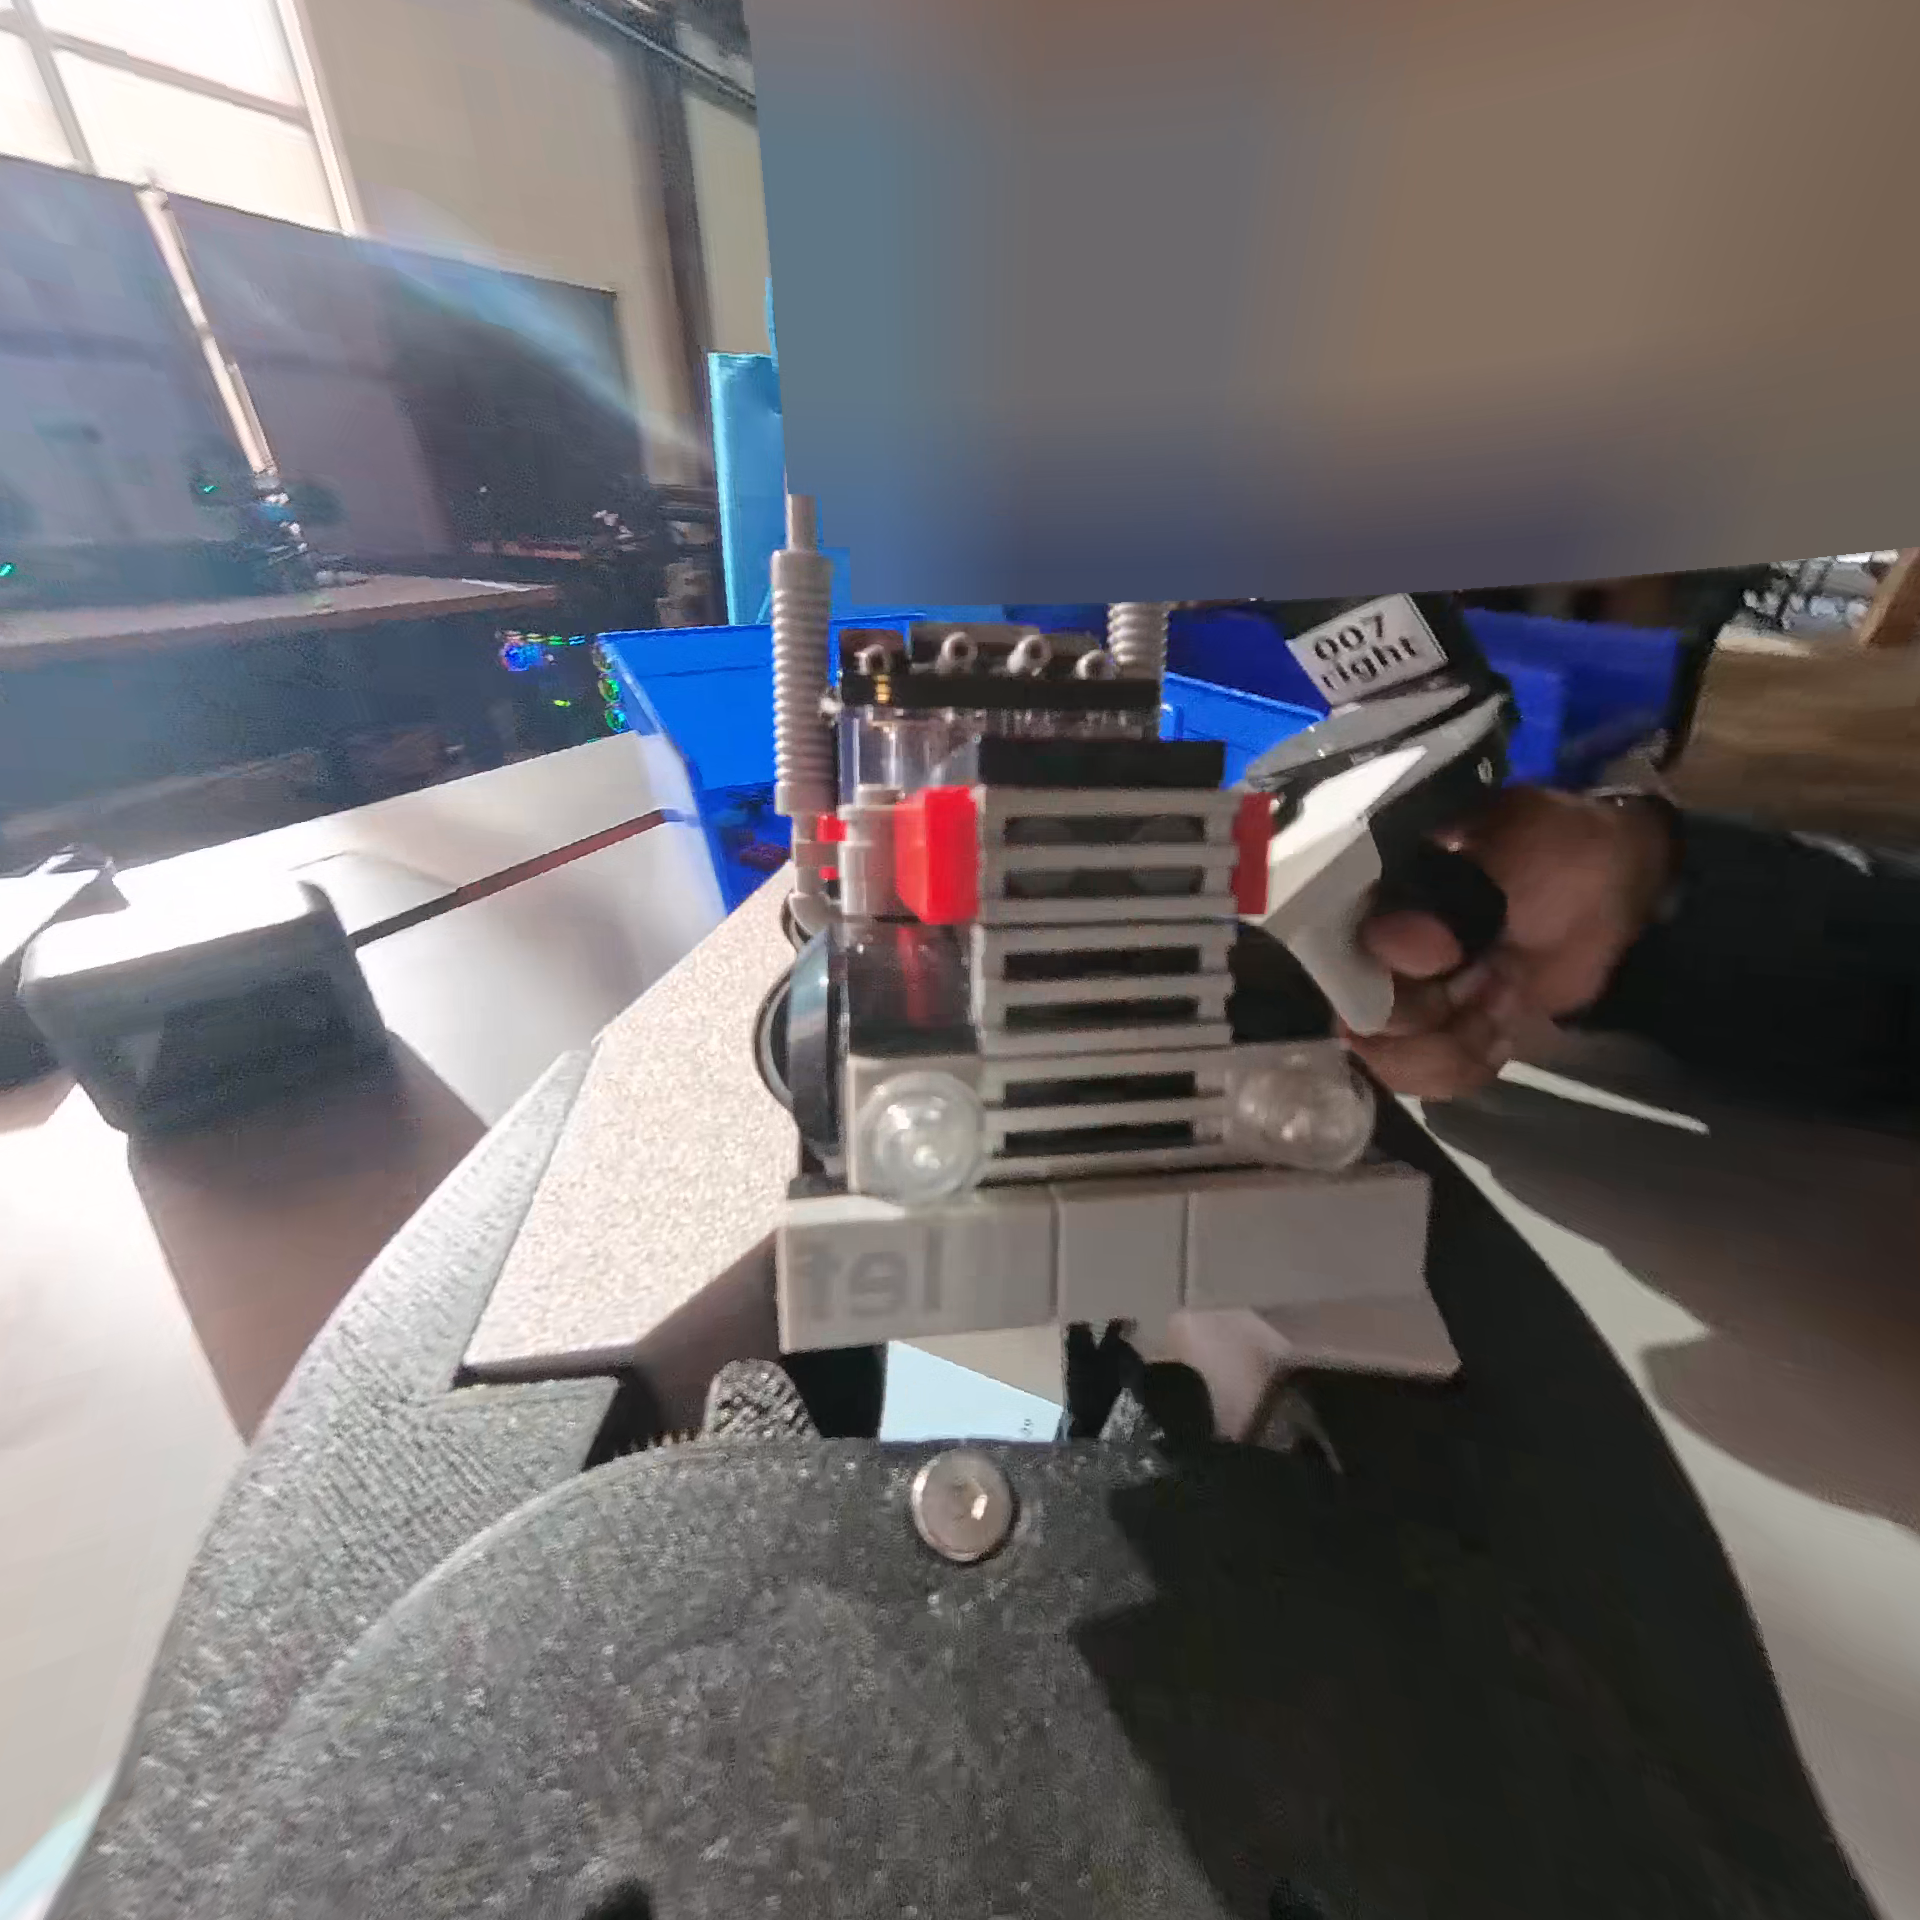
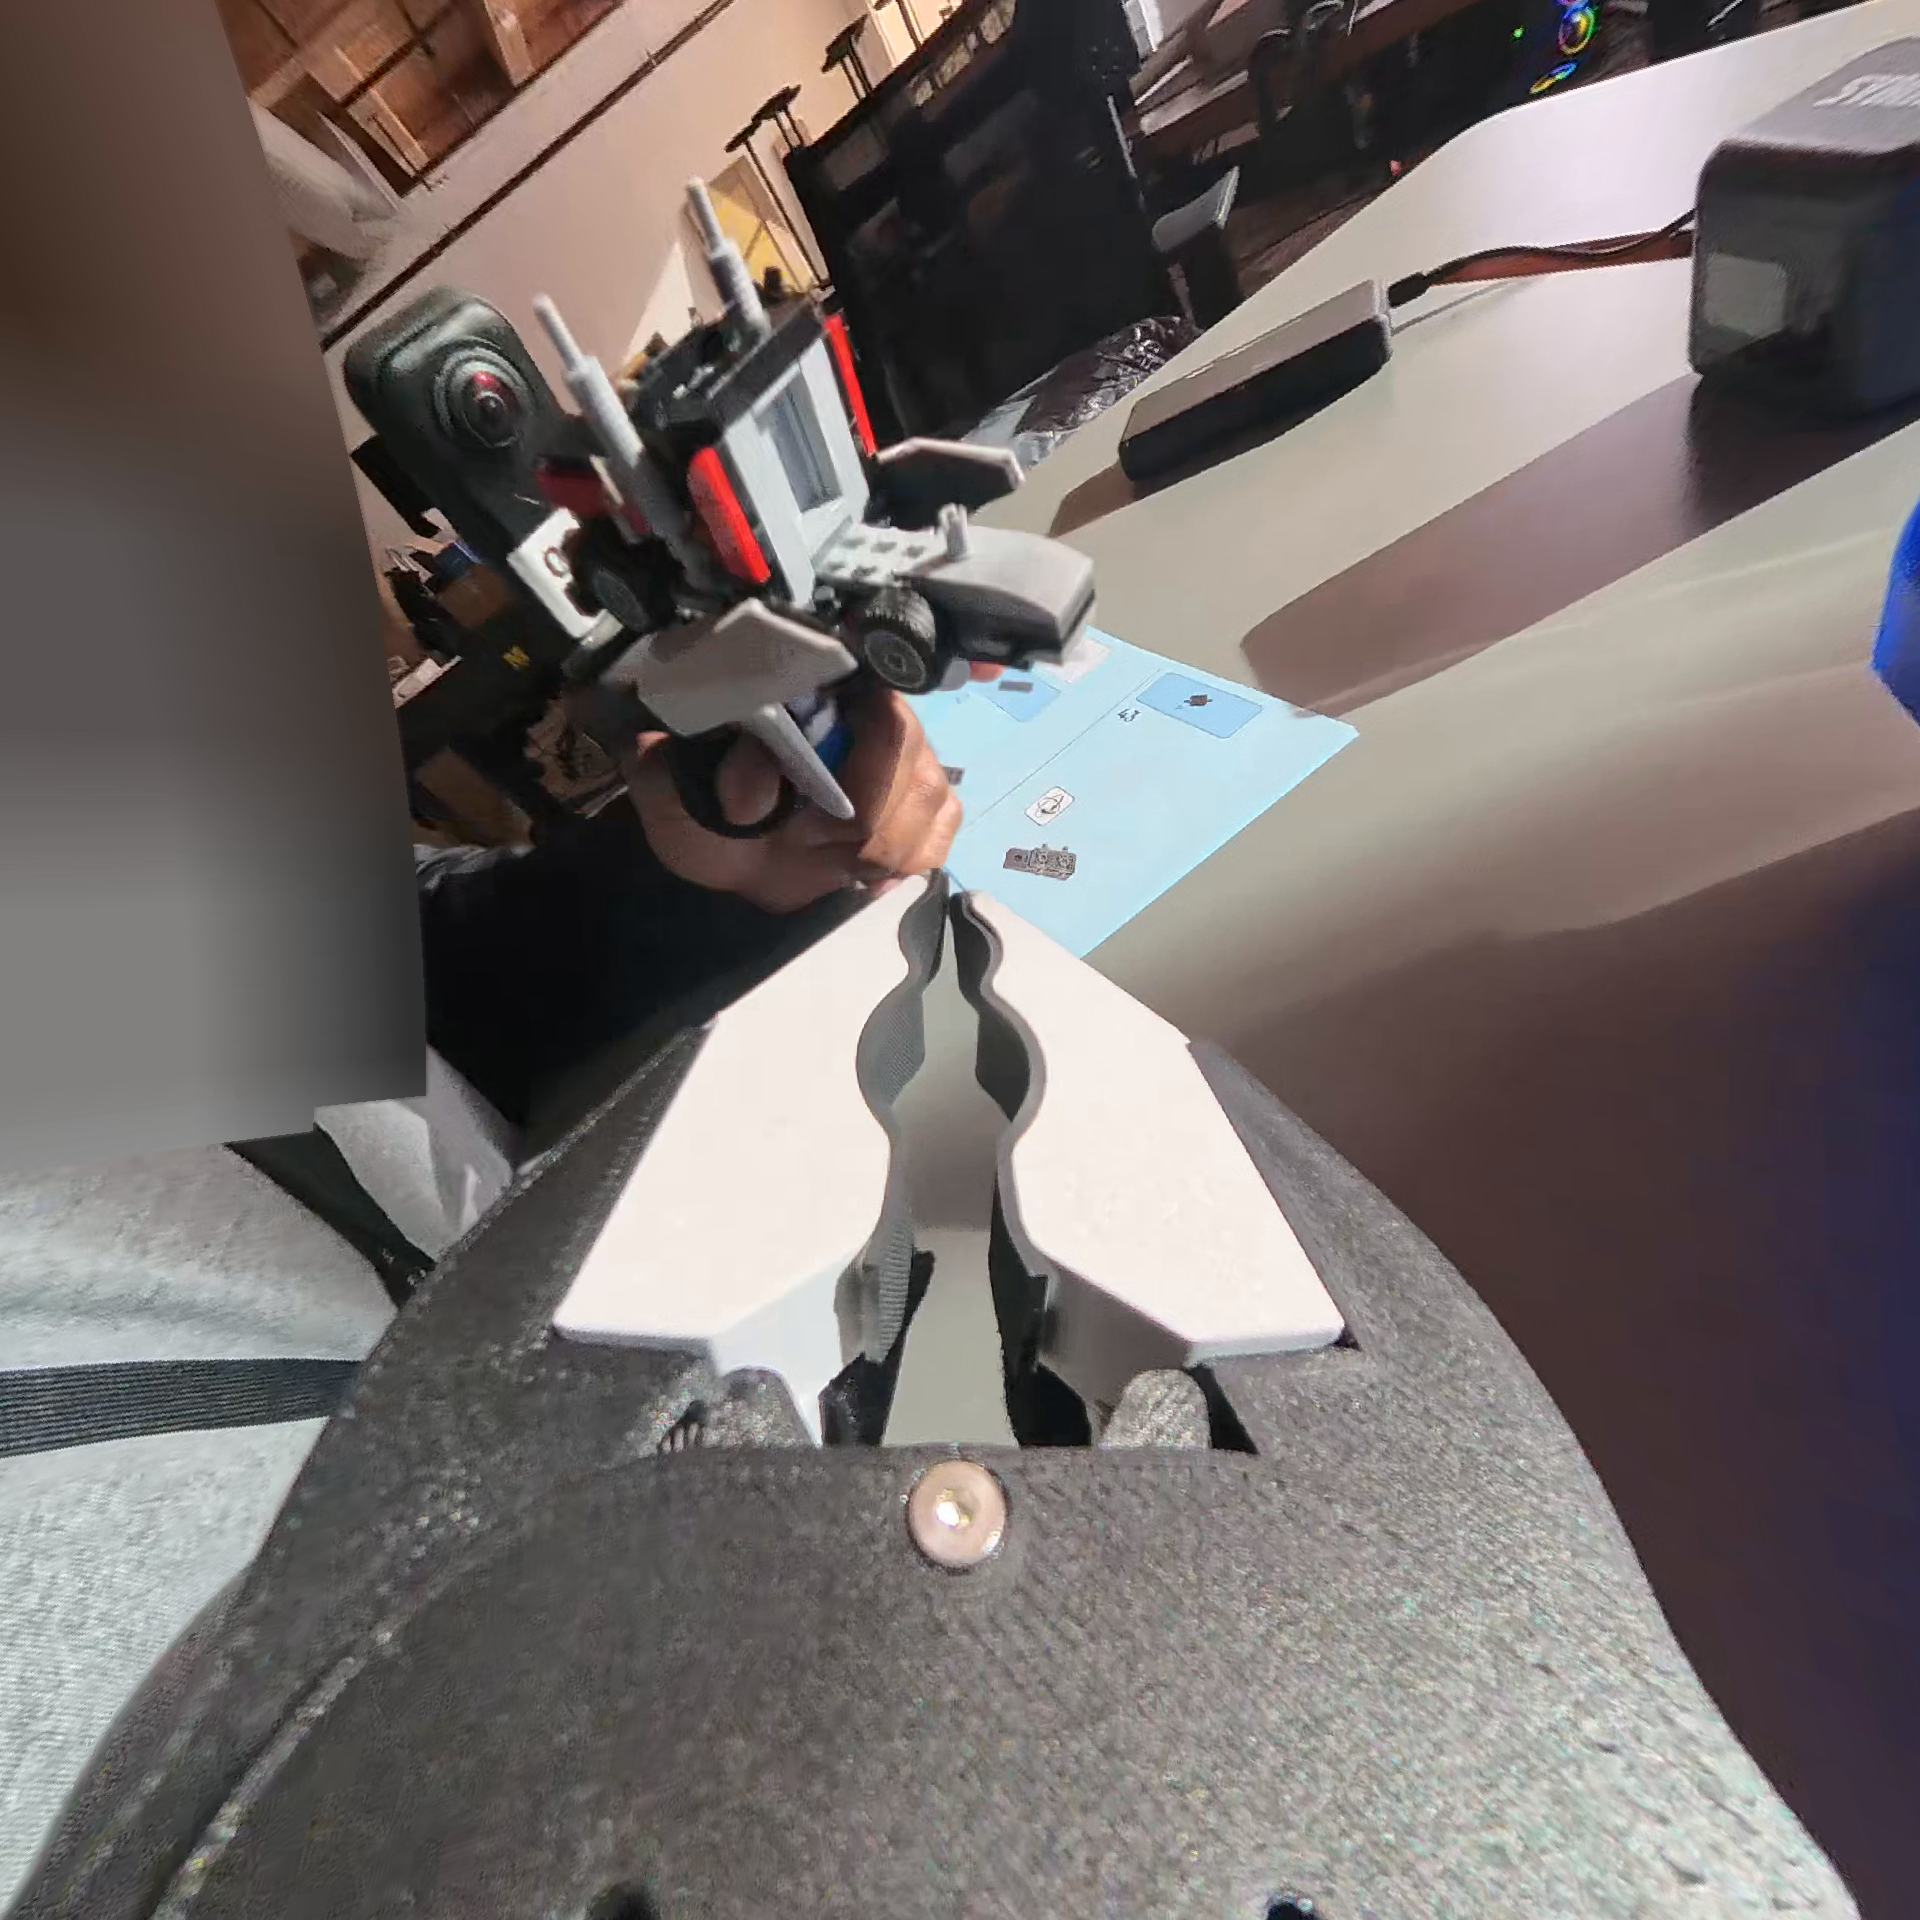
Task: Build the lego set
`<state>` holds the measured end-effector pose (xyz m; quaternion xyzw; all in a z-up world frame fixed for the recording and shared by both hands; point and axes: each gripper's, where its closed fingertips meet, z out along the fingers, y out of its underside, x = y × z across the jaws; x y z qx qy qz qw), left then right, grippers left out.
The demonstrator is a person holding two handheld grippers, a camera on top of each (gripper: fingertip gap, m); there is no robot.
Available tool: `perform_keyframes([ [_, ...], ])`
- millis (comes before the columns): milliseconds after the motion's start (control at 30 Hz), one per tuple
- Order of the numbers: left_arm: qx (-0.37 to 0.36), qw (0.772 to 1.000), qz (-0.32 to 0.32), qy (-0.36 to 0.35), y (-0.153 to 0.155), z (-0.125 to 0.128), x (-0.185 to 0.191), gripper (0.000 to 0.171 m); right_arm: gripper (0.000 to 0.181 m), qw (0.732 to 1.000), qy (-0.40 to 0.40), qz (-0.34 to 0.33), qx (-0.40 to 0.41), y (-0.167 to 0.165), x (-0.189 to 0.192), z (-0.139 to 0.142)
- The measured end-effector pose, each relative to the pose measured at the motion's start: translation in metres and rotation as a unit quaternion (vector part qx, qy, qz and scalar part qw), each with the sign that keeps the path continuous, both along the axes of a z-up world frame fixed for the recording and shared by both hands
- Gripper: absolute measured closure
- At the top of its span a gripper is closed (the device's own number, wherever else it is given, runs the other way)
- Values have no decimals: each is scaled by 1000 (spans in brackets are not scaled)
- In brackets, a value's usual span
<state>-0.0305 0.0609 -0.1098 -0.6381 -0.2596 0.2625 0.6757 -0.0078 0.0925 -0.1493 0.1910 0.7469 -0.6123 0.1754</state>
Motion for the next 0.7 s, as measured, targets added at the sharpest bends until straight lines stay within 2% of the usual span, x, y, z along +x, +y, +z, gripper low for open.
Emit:
perform_keyframes([
  [167, 2, 1000, 6, -28, -10, -7, 0, 121, 178, 999, 5, 27, 21, -2, 19, -12],
  [267, 36, 996, 2, -80, -14, -13, -4, 120, 176, 998, 36, 27, 38, 8, 27, -11],
  [367, 65, 992, -8, -106, -11, -12, 0, 117, 172, 996, 60, 14, 60, 41, 36, -9],
  [567, 67, 991, -7, -116, -2, -16, 10, 120, 163, 982, 109, -28, 154, 139, 72, -32],
  [700, 83, 988, -8, -129, 3, -16, 12, 119, 149, 954, 158, -53, 248, 157, 86, -63],
])
